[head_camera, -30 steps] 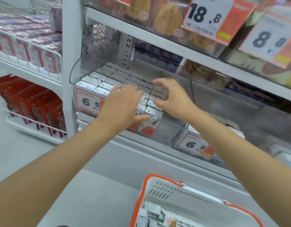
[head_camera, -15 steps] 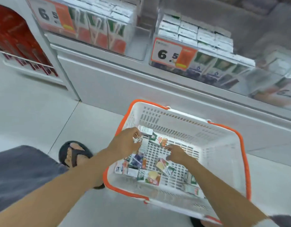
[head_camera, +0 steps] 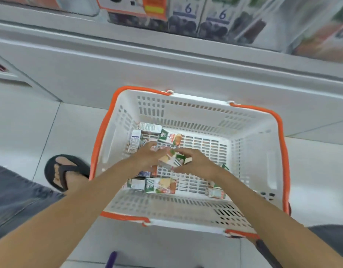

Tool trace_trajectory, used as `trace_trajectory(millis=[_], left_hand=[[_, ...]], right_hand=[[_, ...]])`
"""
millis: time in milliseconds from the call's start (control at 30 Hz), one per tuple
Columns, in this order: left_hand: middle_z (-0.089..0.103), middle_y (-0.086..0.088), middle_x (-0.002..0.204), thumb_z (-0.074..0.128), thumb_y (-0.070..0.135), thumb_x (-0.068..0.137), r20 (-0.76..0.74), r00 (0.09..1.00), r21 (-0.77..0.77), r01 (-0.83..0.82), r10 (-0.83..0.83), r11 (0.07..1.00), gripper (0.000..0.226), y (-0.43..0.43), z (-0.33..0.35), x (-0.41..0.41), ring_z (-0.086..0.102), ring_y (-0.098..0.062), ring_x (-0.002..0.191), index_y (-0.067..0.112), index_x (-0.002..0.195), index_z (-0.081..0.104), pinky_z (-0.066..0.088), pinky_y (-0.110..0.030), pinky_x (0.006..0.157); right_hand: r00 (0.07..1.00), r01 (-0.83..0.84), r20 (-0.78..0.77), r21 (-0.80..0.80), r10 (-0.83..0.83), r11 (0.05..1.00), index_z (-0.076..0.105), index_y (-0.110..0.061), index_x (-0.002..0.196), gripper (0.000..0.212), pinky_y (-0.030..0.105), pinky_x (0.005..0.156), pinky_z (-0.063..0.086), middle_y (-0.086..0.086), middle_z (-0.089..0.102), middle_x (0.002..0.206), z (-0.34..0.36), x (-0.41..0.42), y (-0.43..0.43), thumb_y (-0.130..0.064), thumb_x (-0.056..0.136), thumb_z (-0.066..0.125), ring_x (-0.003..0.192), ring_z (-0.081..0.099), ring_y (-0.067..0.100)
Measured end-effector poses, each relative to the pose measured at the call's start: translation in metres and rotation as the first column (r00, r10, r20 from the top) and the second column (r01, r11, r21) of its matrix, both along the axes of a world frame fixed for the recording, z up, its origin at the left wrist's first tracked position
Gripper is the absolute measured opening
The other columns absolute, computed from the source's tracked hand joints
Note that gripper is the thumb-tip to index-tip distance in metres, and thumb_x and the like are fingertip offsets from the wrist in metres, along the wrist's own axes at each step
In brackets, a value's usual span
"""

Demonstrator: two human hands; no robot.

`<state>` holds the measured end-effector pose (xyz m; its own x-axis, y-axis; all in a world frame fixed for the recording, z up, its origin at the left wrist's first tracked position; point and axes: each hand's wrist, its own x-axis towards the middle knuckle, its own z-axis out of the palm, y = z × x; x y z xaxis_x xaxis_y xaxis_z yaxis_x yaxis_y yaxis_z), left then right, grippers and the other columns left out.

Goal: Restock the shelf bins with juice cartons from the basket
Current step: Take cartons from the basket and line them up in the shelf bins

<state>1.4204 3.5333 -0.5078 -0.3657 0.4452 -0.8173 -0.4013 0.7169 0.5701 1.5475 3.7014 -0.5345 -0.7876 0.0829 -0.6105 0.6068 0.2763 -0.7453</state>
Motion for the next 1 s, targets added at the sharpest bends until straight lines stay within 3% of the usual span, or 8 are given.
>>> trace_trajectory(millis=[100, 233, 367, 500, 633, 800, 900, 1000], left_hand=[[0.057, -0.004, 0.124, 0.081, 0.023, 0.077, 0.181, 0.973, 0.033, -0.152, 0.144, 0.988, 0.071, 0.0, -0.001, 0.0, 0.066, -0.022, 0.1, 0.012, 0.137, 0.045, 0.061, -0.037, 0.075], [0.051, -0.012, 0.131, 0.073, 0.001, 0.082, 0.06, 0.966, 0.064, -0.257, 0.253, 0.964, 0.029, -0.016, 0.0, -0.01, 0.061, -0.026, 0.107, 0.014, 0.105, 0.06, 0.061, -0.038, 0.071], [0.058, -0.014, 0.125, 0.072, -0.003, 0.081, 0.116, 0.92, 0.118, -0.386, 0.373, 0.915, 0.037, -0.034, 0.007, -0.017, 0.065, -0.024, 0.102, 0.021, 0.109, 0.065, 0.061, -0.035, 0.068], [0.061, -0.012, 0.125, 0.068, -0.006, 0.083, 0.241, 0.845, 0.151, -0.518, 0.476, 0.842, 0.038, -0.042, 0.012, -0.017, 0.062, -0.03, 0.112, 0.016, 0.113, 0.068, 0.06, -0.039, 0.074], [0.064, -0.011, 0.122, 0.066, -0.003, 0.086, 0.213, 0.843, 0.171, -0.529, 0.493, 0.831, 0.033, -0.041, 0.019, -0.014, 0.063, -0.029, 0.111, 0.016, 0.113, 0.068, 0.06, -0.043, 0.076], [0.074, 0.003, 0.101, 0.072, 0.007, 0.083, 0.075, 0.866, 0.197, -0.499, 0.494, 0.844, 0.044, -0.032, 0.04, -0.009, 0.069, -0.013, 0.082, 0.031, 0.119, 0.066, 0.053, -0.03, 0.072], [0.075, 0.003, 0.084, 0.074, 0.01, 0.083, 0.043, 0.82, 0.258, -0.561, 0.571, 0.787, 0.049, -0.012, 0.055, 0.001, 0.059, -0.017, 0.081, 0.025, 0.128, 0.062, 0.042, -0.027, 0.067], [0.073, 0.001, 0.105, 0.072, 0.011, 0.085, 0.081, 0.817, 0.358, -0.558, 0.571, 0.749, 0.05, 0.021, 0.078, 0.02, 0.066, -0.011, 0.083, 0.02, 0.132, 0.058, 0.051, -0.026, 0.069]], right_hand=[[0.996, 0.034, 0.089, -0.28, -0.009, 0.959, 0.024, -0.045, 0.149, 0.093, 0.03, 0.098, 0.042, -0.011, 0.039, 0.145, 0.005, -0.001, 0.003, -0.028, 0.078, 0.08, 0.128, 0.041, 0.006], [0.938, -0.146, 0.295, -0.137, 0.181, 0.98, 0.009, -0.025, 0.156, 0.09, 0.039, 0.115, 0.028, 0.003, 0.018, 0.16, -0.031, 0.009, -0.02, -0.03, 0.09, 0.069, 0.144, 0.025, 0.024], [0.85, -0.471, 0.316, 0.099, 0.421, 0.876, 0.039, -0.015, 0.143, 0.068, 0.042, 0.113, 0.028, 0.012, 0.032, 0.149, -0.067, 0.009, -0.061, -0.045, 0.088, 0.066, 0.138, 0.028, 0.03], [0.939, -0.317, 0.202, 0.2, 0.278, 0.927, 0.051, -0.017, 0.102, 0.043, 0.034, 0.079, 0.042, 0.006, 0.055, 0.107, -0.072, 0.014, -0.075, -0.031, 0.074, 0.081, 0.094, 0.05, 0.022], [0.936, -0.337, 0.185, 0.234, 0.298, 0.912, 0.05, -0.018, 0.114, 0.048, 0.031, 0.076, 0.043, -0.001, 0.051, 0.108, -0.055, 0.016, -0.062, -0.024, 0.076, 0.079, 0.095, 0.051, 0.02], [0.972, 0.183, 0.151, -0.019, -0.178, 0.983, 0.054, -0.01, 0.13, 0.062, 0.023, 0.073, 0.05, 0.005, 0.059, 0.12, 0.001, 0.017, -0.004, -0.012, 0.074, 0.082, 0.095, 0.061, 0.019], [0.856, 0.507, 0.056, -0.282, -0.513, 0.815, 0.06, -0.002, 0.125, 0.049, 0.028, 0.077, 0.056, 0.014, 0.067, 0.116, 0.052, 0.015, 0.026, -0.011, 0.08, 0.077, 0.093, 0.066, 0.022], [0.77, 0.537, 0.043, -0.582, -0.636, 0.611, 0.062, -0.001, 0.116, 0.032, 0.033, 0.086, 0.057, 0.015, 0.071, 0.109, 0.102, 0.015, 0.032, -0.008, 0.085, 0.069, 0.095, 0.069, 0.023]])
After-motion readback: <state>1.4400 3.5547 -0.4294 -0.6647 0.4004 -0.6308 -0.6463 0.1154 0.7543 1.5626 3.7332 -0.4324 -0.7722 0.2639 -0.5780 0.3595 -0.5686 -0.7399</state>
